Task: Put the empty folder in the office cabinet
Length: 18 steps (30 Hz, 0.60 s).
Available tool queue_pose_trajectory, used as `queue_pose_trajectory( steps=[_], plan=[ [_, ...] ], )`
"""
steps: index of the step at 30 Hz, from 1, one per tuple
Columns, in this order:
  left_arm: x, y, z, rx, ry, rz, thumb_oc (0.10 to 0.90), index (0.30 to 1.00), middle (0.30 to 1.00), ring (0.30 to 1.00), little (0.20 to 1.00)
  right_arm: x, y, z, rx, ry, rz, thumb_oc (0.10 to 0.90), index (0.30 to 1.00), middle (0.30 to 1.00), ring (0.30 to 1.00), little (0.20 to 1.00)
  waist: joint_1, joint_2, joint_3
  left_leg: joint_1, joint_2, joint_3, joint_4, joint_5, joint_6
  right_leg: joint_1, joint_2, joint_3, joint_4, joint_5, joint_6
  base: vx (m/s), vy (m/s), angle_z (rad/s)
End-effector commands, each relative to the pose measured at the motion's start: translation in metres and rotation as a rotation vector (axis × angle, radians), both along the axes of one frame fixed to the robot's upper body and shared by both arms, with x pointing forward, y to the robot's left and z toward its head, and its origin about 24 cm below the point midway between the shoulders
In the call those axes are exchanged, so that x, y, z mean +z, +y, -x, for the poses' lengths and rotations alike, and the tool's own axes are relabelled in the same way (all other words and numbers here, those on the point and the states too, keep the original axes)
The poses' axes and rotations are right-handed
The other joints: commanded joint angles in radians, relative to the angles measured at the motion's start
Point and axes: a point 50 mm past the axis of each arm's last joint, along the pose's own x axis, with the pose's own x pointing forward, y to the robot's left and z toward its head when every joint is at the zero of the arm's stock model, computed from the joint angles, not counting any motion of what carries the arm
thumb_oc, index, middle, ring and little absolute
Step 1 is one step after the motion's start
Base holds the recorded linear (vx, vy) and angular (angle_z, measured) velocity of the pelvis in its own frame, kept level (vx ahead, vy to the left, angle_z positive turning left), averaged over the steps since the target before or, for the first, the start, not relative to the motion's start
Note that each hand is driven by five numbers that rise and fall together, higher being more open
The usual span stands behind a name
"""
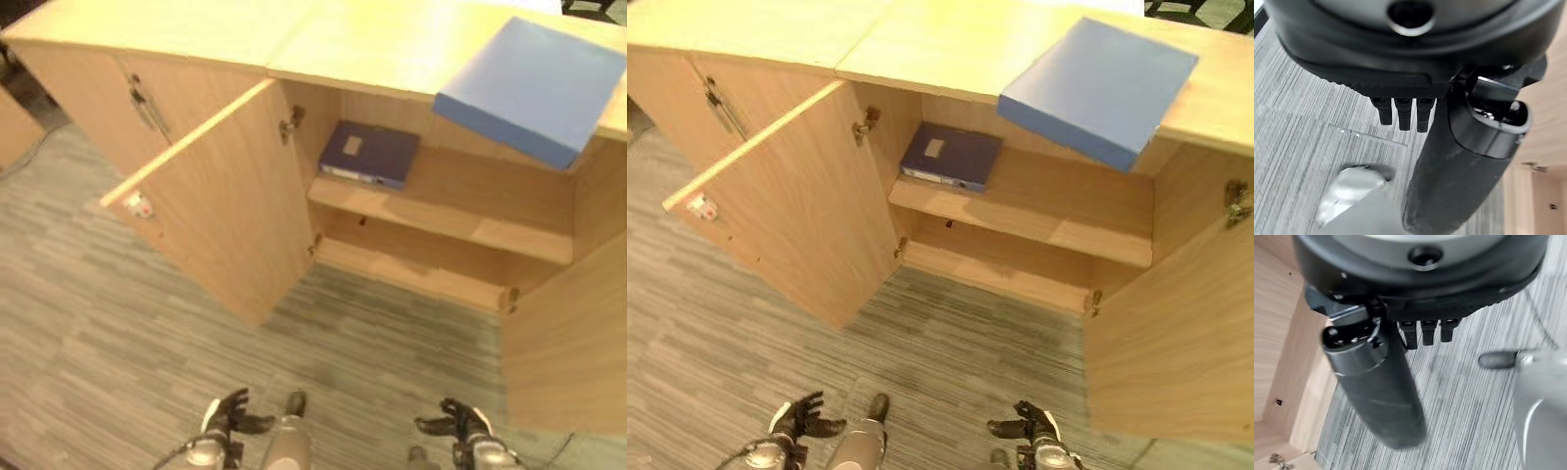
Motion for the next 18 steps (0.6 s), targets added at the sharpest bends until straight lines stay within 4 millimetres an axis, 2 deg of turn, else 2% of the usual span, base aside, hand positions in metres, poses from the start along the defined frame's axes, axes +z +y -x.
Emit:
queue_pose_trajectory(
  steps=[1, 3, 6, 7, 8, 10, 12, 14, 16, 18],
  plan=[
    [0.005, 0.009, 0.004, -0.041, -0.040, -0.044, 0.800, 0.900, 0.900, 0.900, 0.900, 0.011, -0.024, -0.002, 0.021, -0.040, 0.074, 0.800, 0.900, 0.900, 0.900, 0.900, 0.022, 0.015, -0.085, -0.016, 0.129, -0.024, -0.225, 0.152, -0.059, 0.030, 0.027, 0.014, 0.078, -0.094, 0.018, 0.18, 0.257, -0.16],
    [0.009, 0.015, -0.001, -0.049, -0.058, -0.066, 0.800, 0.900, 0.900, 0.900, 0.900, 0.011, -0.015, -0.009, 0.027, -0.060, 0.049, 0.800, 0.900, 0.900, 0.900, 0.900, 0.029, 0.000, -0.090, -0.009, 0.105, 0.009, -0.208, 0.116, -0.026, -0.024, 0.004, 0.032, 0.124, -0.047, 0.037, 0.12, 0.251, -0.29],
    [0.015, 0.022, -0.007, -0.040, -0.086, -0.084, 0.800, 0.900, 0.900, 0.900, 0.900, 0.012, -0.004, -0.016, 0.064, -0.081, 0.031, 0.800, 0.900, 0.900, 0.900, 0.900, 0.030, -0.004, -0.088, 0.022, 0.080, 0.046, -0.211, 0.084, 0.022, -0.110, -0.021, 0.036, 0.251, 0.115, 0.046, 0.11, 0.260, -0.33],
    [0.018, 0.026, -0.009, -0.026, -0.103, -0.092, 0.800, 0.900, 0.900, 0.900, 0.900, 0.015, 0.000, -0.022, 0.085, -0.101, 0.033, 0.800, 0.900, 0.900, 0.900, 0.900, 0.039, 0.002, -0.075, 0.040, 0.086, 0.069, -0.217, 0.077, 0.036, -0.157, -0.037, 0.011, 0.318, 0.203, 0.042, 0.07, 0.272, -0.41],
    [0.021, 0.027, -0.012, -0.023, -0.117, -0.089, 0.800, 0.900, 0.900, 0.900, 0.900, 0.017, 0.001, -0.025, 0.086, -0.113, 0.033, 0.800, 0.900, 0.900, 0.900, 0.900, 0.044, 0.013, -0.067, 0.051, 0.085, 0.084, -0.222, 0.073, 0.048, -0.181, -0.050, -0.041, 0.354, 0.227, 0.041, 0.04, 0.295, -0.57],
    [0.021, 0.029, -0.011, -0.013, -0.117, -0.093, 0.800, 0.900, 0.900, 0.900, 0.900, 0.020, 0.004, -0.031, 0.098, -0.139, 0.033, 0.800, 0.900, 0.900, 0.900, 0.900, 0.057, 0.031, -0.062, 0.079, 0.085, 0.119, -0.244, 0.060, 0.070, -0.204, -0.056, -0.145, 0.396, 0.208, 0.039, 0.08, 0.330, -0.51],
    [0.019, 0.029, -0.007, -0.010, -0.108, -0.087, 0.800, 0.900, 0.900, 0.900, 0.900, 0.023, 0.005, -0.036, 0.103, -0.158, 0.030, 0.800, 0.900, 0.900, 0.900, 0.900, 0.045, 0.043, -0.054, 0.139, 0.072, 0.137, -0.282, 0.050, 0.092, -0.276, 0.007, -0.191, 0.412, 0.132, 0.024, 0.17, 0.308, -0.97],
    [0.019, 0.029, -0.006, -0.001, -0.107, -0.086, 0.800, 0.900, 0.900, 0.900, 0.900, 0.025, 0.005, -0.040, 0.098, -0.174, 0.032, 0.800, 0.900, 0.900, 0.900, 0.900, 0.032, 0.041, -0.040, 0.174, 0.062, 0.145, -0.288, 0.029, 0.088, -0.308, 0.052, -0.206, 0.298, 0.085, 0.015, 0.24, 0.054, -0.85],
    [0.018, 0.030, -0.005, 0.013, -0.105, -0.088, 0.800, 0.900, 0.900, 0.900, 0.900, 0.027, 0.003, -0.042, 0.087, -0.181, 0.040, 0.800, 0.900, 0.900, 0.900, 0.900, 0.016, 0.028, -0.029, 0.206, 0.051, 0.155, -0.295, 0.002, 0.079, -0.339, 0.045, -0.231, 0.133, 0.111, 0.021, 0.26, -0.096, -0.17],
    [0.015, 0.030, -0.003, 0.034, -0.087, -0.089, 0.800, 0.900, 0.900, 0.900, 0.900, 0.027, -0.002, -0.045, 0.069, -0.170, 0.055, 0.800, 0.900, 0.900, 0.900, 0.900, -0.006, 0.033, -0.020, 0.250, 0.066, 0.167, -0.305, -0.029, 0.063, -0.394, 0.014, -0.272, 0.016, 0.183, 0.045, 0.26, -0.127, -0.29]
  ],
)
